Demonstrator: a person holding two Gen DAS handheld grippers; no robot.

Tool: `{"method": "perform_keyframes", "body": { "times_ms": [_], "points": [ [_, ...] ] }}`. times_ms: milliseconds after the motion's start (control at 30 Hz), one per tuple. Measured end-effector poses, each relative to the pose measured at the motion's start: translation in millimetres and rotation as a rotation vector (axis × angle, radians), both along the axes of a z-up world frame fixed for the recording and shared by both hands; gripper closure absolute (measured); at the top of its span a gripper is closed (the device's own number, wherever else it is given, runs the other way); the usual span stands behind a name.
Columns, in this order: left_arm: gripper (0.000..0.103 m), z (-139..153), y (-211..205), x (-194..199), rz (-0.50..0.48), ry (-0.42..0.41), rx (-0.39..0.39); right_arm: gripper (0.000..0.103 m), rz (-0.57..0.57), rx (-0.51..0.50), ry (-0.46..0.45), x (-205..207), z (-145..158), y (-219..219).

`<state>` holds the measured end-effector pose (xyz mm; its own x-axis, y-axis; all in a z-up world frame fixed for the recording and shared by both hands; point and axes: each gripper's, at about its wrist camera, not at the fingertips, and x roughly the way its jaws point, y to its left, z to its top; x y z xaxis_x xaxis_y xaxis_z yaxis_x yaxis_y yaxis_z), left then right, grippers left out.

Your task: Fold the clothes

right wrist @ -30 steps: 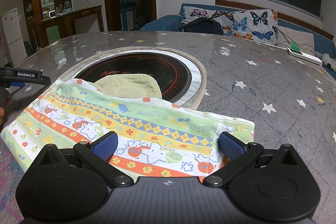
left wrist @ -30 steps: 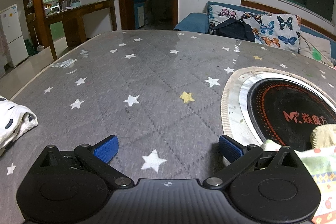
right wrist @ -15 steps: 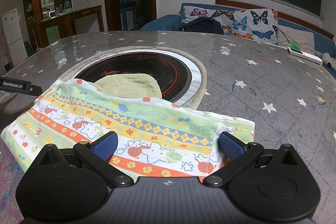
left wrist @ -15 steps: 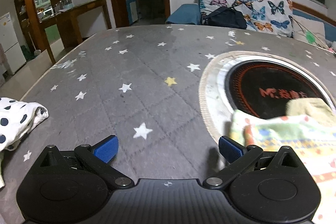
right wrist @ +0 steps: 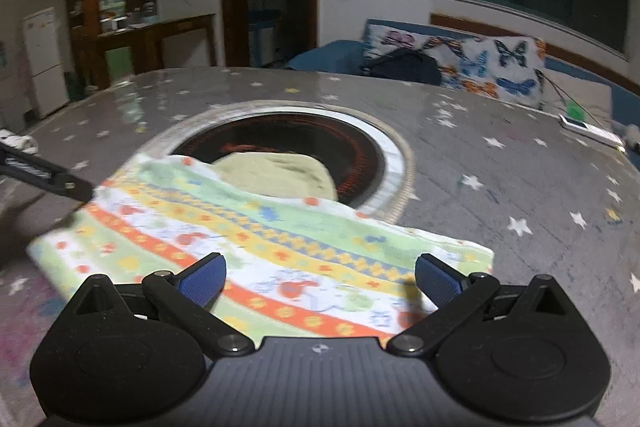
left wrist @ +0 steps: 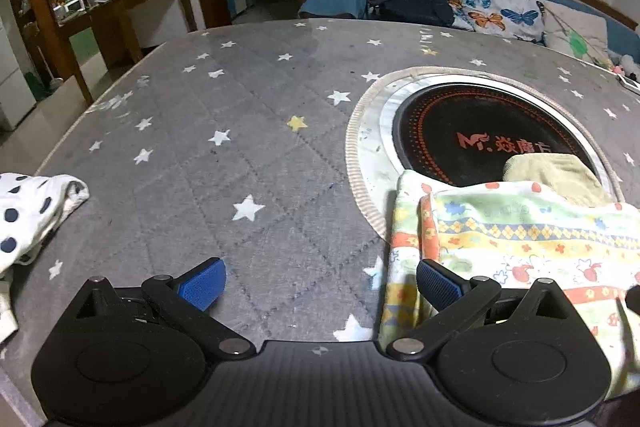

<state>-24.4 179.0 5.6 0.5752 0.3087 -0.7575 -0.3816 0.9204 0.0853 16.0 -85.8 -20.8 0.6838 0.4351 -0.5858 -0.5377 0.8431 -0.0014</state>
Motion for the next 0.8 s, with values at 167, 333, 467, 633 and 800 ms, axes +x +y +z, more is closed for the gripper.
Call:
{"method": "perform_keyframes", "body": {
  "times_ms": [167, 333, 467, 633, 800],
  "points": [
    [0.0, 3, -4, -1, -0.01, 0.002, 0.032, 0.01, 0.086, 0.001, 0.011, -14, 10, 9],
    [0.0, 5, -11, -3, -0.013, 0.001, 0.094, 0.016, 0.174, 0.01, 0.024, -29, 21, 21],
    [0.0, 6, -13, -4, -0.019, 0.003, 0.093, 0.02, 0.238, 0.01, 0.036, -40, 23, 32],
    [0.0, 7, -10, -5, -0.012, 0.008, 0.067, 0.029, 0.316, 0.002, 0.053, -53, 24, 46],
    [0.0, 9, -6, -6, -0.008, 0.01, 0.043, 0.032, 0.373, -0.018, 0.047, -63, 24, 60]
  ]
}}
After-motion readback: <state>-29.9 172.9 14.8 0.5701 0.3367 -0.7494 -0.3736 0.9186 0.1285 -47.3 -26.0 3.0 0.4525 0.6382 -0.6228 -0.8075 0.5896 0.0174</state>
